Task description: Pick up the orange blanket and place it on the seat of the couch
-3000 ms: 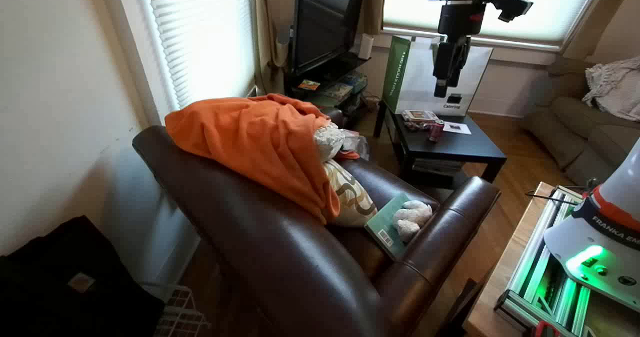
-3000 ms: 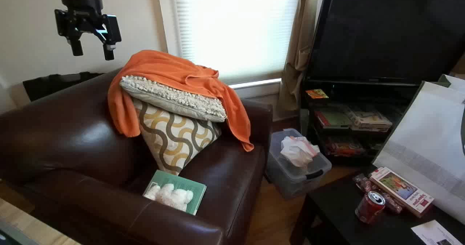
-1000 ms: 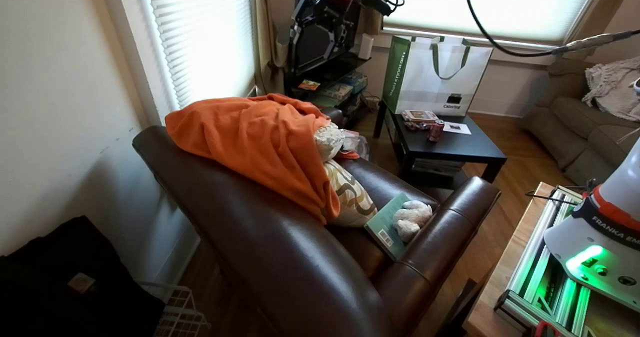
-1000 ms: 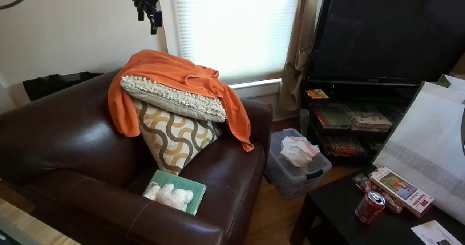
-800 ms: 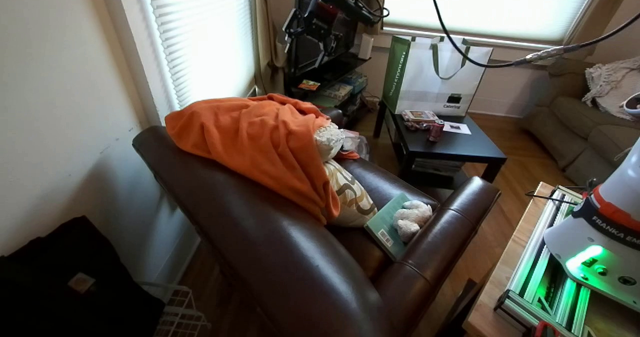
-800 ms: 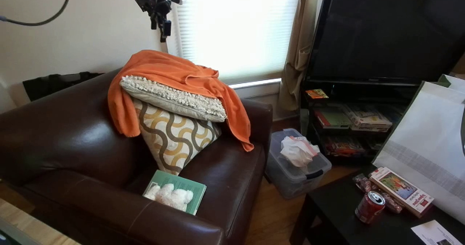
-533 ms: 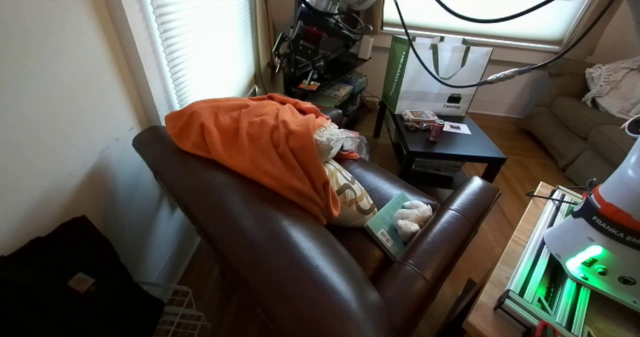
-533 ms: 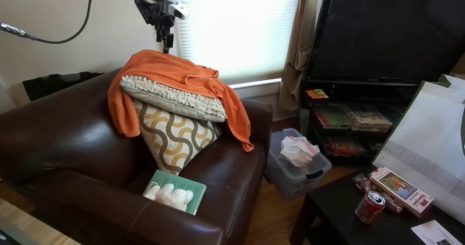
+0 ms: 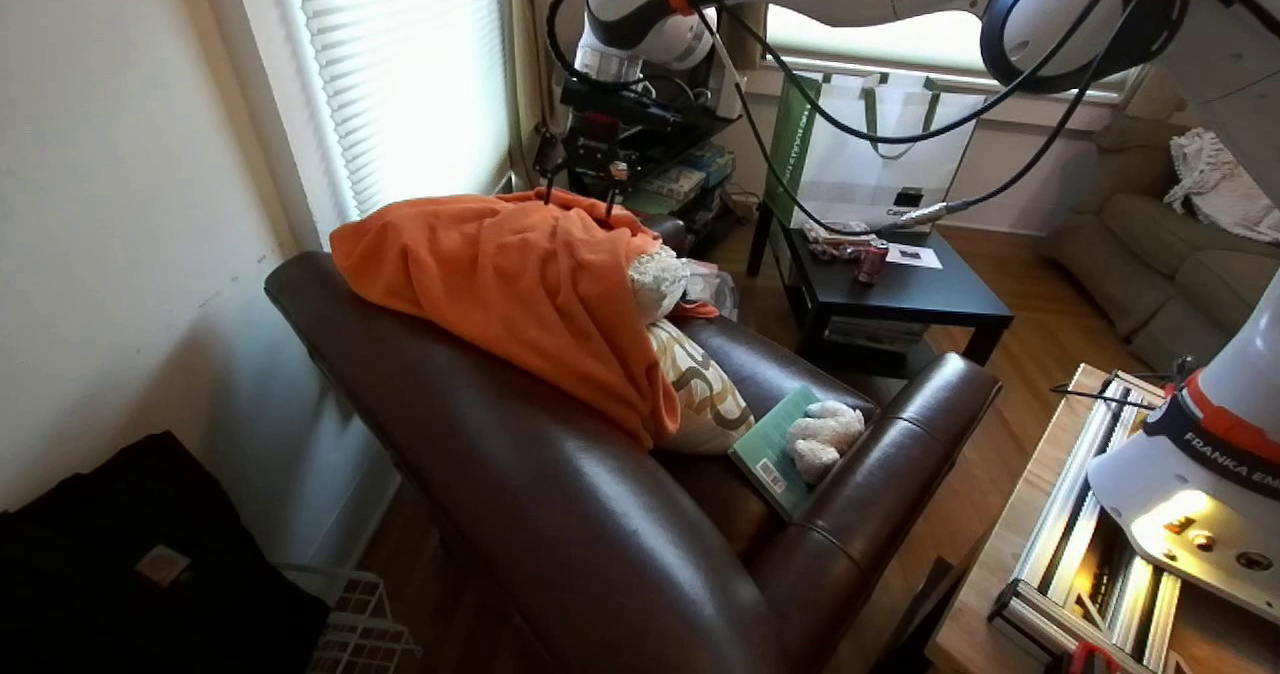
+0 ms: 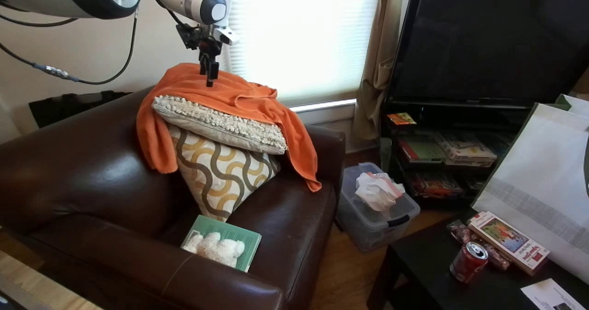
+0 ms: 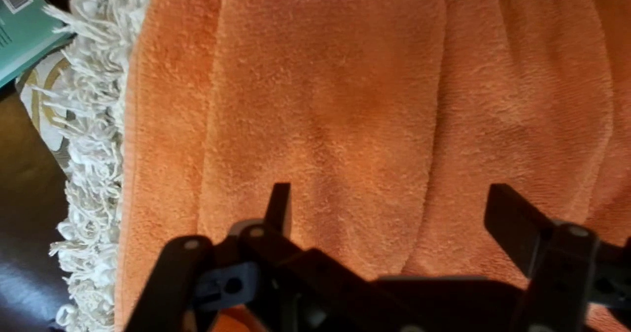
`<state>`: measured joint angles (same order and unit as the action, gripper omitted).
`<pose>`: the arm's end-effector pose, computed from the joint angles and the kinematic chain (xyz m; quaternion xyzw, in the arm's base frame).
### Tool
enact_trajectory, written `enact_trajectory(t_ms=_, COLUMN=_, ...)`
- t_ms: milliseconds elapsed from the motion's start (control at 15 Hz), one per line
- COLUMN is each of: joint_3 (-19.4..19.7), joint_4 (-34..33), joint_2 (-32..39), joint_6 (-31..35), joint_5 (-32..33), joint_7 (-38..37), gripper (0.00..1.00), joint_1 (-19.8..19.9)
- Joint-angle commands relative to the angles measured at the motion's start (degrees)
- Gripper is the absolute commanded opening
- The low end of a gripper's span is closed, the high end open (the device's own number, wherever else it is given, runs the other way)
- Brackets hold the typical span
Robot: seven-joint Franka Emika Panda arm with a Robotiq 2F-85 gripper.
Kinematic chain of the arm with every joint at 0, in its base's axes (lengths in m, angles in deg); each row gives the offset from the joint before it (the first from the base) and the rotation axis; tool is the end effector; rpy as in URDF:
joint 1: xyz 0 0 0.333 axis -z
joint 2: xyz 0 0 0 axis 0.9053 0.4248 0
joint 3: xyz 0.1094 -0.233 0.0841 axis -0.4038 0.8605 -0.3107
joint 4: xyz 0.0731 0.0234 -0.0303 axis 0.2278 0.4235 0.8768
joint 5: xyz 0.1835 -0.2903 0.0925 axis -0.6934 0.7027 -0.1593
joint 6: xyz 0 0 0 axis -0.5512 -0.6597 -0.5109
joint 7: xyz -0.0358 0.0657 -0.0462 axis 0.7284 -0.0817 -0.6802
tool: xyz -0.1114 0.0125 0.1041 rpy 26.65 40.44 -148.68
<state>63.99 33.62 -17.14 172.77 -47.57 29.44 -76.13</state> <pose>0.6863 0.1977 0.2395 -0.9428 0.2951 0.0693 0.1389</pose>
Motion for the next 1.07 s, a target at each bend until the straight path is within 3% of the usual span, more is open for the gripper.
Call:
enact_trajectory(t_ms=0, joint_3=-0.37, joint_4=-0.88, joint_2=0.34, joint_6=-0.37, joint_5=0.41, joint_7=-0.33, gripper=1.0, joint_1=0.17)
enact_trajectory(t_ms=333, joint_3=-0.2, joint_4=-0.41, joint_2=2.74, joint_6=4.58, joint_5=0.11, joint_7=3.24, gripper=0.99, joint_1=-0.1)
enact_trajectory(t_ms=400, joint_3=-0.81, joint_4=-1.18, joint_2=3.61, joint_6=5.22, joint_5=0.36, joint_7=3.78, gripper=0.82, joint_1=0.11)
enact_trajectory(t_ms=533, joint_3=-0.85, joint_4=-1.47, joint_2=4.57, joint_6=6.94, joint_5=0.56, joint_7=4.99, gripper=0.7, joint_1=-0.07)
enact_trajectory(t_ms=1000, joint_3=-0.45, joint_4=0.79, joint_2=2.33, joint_6=10.67, joint_5=0.95, joint_7=8.0, gripper=0.14, joint_1=-1.52)
